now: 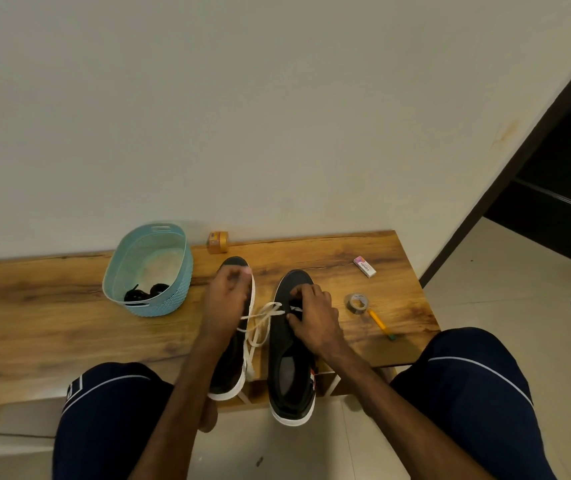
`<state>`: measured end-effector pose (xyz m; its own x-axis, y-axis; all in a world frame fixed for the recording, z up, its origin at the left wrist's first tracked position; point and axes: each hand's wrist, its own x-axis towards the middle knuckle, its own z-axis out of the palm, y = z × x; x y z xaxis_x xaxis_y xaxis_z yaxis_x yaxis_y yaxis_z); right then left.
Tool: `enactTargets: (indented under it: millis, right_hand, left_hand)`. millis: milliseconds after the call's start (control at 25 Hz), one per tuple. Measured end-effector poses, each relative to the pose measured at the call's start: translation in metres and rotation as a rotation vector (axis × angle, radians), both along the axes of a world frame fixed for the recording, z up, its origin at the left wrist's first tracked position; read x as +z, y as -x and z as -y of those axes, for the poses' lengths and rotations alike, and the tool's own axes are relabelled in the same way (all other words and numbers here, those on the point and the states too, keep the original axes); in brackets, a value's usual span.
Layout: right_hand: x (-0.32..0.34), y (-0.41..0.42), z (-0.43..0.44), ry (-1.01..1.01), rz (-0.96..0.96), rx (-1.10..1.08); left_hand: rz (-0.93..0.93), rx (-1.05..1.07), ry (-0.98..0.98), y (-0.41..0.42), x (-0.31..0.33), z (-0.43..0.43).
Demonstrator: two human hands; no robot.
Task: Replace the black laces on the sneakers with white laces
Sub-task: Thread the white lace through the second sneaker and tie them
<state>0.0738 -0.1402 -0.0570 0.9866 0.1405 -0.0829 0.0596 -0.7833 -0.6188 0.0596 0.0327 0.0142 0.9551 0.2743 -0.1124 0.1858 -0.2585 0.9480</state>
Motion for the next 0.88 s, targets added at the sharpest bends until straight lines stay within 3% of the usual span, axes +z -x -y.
enactTargets:
  millis: [80, 160, 360, 440, 640, 880]
  right_hand:
    - [0.000, 0.000, -0.001, 0.006, -0.003, -0.010]
    - [0.000, 0.001, -0.001, 0.015, -0.007, -0.018]
    - [-0.003, 0.000, 0.004, -0.009, -0.024, -0.038]
    - [-0.003, -0.001, 0.006, -0.004, -0.031, -0.045]
    - [0.000, -0.003, 0.009, -0.004, -0.061, -0.015]
    - [0.006, -0.009, 0.015, -0.040, -0.100, 0.010]
  left_hand:
    - [-0.193, -0.322, -0.675, 0.006, -0.019, 0.011]
    - [-0.311, -0.439, -0.910, 0.011, -0.030, 0.021]
    - [-0.148, -0.270, -0.559, 0.000, -0.009, -0.015]
    - [-0.163, -0.258, -0.533, 0.002, -0.004, -0.025]
    - [-0.387, -0.371, -0.707, 0.008, -0.013, -0.014]
    - [-0.206, -0.356, -1.004, 0.010, -0.021, 0.005]
